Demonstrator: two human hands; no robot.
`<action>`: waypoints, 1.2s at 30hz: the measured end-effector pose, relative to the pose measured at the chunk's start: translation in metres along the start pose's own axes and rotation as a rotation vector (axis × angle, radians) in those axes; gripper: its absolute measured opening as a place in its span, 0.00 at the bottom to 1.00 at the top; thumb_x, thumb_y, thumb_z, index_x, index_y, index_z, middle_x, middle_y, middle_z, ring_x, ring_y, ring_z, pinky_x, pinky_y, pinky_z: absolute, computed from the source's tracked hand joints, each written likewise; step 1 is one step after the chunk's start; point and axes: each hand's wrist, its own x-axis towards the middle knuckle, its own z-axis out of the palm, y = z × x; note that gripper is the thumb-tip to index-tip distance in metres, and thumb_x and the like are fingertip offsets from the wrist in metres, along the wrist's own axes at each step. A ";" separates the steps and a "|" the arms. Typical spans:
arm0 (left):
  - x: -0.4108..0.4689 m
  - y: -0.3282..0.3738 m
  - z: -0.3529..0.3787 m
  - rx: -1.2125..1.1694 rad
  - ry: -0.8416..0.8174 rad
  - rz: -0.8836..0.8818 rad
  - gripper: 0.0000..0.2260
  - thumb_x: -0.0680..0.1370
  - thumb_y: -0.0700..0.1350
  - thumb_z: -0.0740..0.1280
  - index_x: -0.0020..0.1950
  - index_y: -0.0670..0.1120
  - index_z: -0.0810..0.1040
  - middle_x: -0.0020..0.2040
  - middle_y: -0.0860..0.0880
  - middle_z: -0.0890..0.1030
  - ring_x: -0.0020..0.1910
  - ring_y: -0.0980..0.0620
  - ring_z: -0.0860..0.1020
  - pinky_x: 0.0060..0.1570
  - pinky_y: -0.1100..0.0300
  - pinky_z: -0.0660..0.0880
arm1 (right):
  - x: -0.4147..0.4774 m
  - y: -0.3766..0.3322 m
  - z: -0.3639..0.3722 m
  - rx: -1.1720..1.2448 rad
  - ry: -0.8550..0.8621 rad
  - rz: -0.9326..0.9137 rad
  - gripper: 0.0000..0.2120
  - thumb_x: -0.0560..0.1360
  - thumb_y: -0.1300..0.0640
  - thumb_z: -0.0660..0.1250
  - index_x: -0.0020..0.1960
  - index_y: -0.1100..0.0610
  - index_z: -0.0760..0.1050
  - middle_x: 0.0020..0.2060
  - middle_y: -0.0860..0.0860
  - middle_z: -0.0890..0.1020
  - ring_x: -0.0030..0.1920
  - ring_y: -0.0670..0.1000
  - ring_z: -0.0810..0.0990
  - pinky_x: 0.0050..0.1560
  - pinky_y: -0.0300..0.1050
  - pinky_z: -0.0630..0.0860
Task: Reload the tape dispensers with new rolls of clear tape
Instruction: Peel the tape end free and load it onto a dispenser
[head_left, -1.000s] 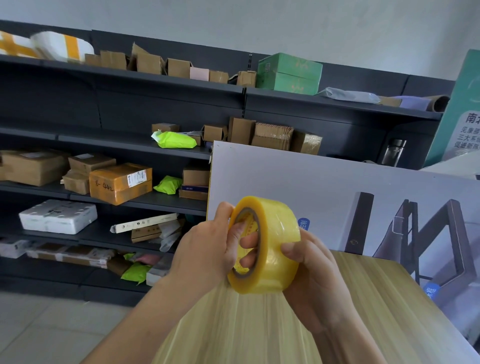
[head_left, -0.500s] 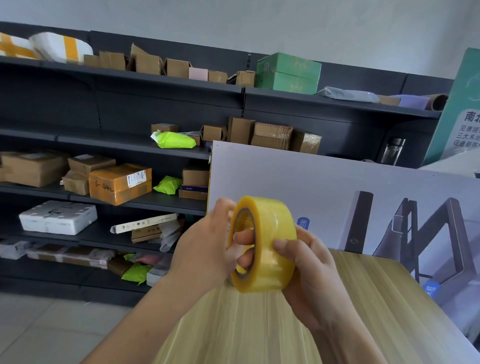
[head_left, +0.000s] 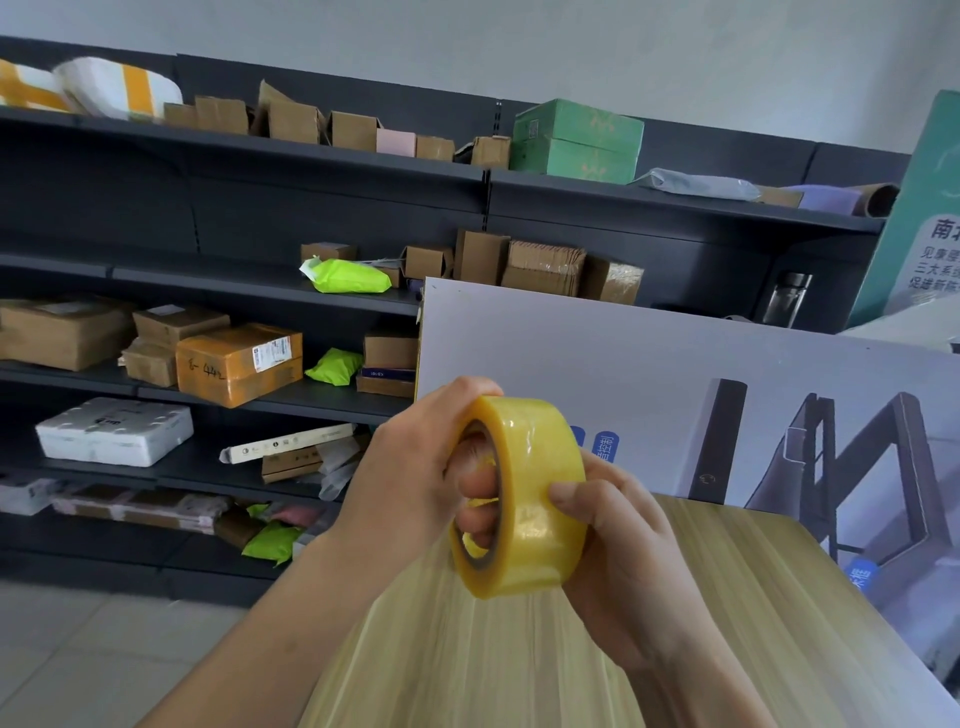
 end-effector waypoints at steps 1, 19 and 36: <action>0.000 0.001 0.000 0.009 0.005 0.000 0.12 0.74 0.47 0.65 0.54 0.58 0.70 0.42 0.57 0.76 0.42 0.56 0.76 0.42 0.53 0.77 | 0.000 0.000 0.000 -0.021 0.027 0.004 0.19 0.63 0.57 0.68 0.52 0.64 0.81 0.48 0.69 0.81 0.43 0.64 0.82 0.46 0.59 0.81; 0.002 0.007 0.004 0.080 0.005 -0.032 0.09 0.75 0.48 0.61 0.53 0.57 0.72 0.41 0.59 0.76 0.42 0.57 0.74 0.41 0.59 0.75 | 0.005 0.000 0.000 -0.003 0.054 0.032 0.19 0.68 0.56 0.55 0.52 0.66 0.73 0.34 0.63 0.80 0.30 0.58 0.78 0.36 0.51 0.78; 0.002 0.008 -0.005 0.160 -0.070 -0.060 0.09 0.76 0.47 0.67 0.56 0.54 0.75 0.39 0.59 0.75 0.38 0.57 0.72 0.36 0.63 0.71 | 0.011 0.002 -0.003 0.018 0.153 0.155 0.18 0.73 0.54 0.55 0.48 0.69 0.74 0.32 0.63 0.80 0.28 0.56 0.78 0.33 0.47 0.78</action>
